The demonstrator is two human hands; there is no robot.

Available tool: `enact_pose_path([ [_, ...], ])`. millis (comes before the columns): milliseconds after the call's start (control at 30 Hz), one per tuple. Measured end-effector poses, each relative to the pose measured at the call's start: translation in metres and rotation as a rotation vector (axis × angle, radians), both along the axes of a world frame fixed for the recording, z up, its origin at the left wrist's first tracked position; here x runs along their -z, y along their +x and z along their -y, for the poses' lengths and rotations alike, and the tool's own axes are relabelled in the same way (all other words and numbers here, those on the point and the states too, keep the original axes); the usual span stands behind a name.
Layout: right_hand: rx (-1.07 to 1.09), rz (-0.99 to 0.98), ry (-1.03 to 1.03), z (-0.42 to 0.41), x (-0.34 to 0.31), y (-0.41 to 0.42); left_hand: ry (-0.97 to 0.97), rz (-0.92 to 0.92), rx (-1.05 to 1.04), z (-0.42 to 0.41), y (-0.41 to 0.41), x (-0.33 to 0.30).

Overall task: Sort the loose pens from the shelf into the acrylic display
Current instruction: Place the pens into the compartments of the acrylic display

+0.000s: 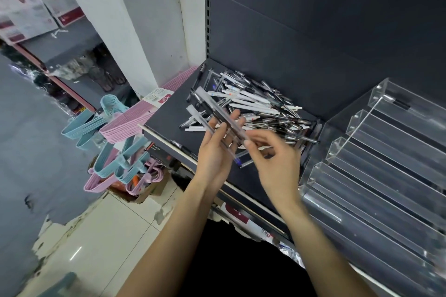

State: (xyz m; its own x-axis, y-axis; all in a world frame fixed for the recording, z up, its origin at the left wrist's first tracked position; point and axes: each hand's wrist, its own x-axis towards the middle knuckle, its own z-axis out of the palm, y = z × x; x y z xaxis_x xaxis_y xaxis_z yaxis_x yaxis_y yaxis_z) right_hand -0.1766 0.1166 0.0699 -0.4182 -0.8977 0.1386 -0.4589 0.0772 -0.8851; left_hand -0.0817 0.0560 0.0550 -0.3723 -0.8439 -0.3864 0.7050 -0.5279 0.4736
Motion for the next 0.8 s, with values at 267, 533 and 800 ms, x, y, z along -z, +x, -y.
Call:
enact_pose_path([
  [267, -0.001, -0.345, -0.041, -0.003, 0.013, 0.005, 0.006, -0.113, 0.012, -0.002, -0.004, 0.002],
  [533, -0.147, -0.338, 0.000, -0.011, 0.016, -0.011, -0.046, -0.042, 0.025, -0.008, -0.006, 0.008],
  [800, -0.155, -0.219, 0.174, 0.033, -0.016, -0.044, -0.150, 0.200, 0.276, -0.023, -0.013, 0.012],
])
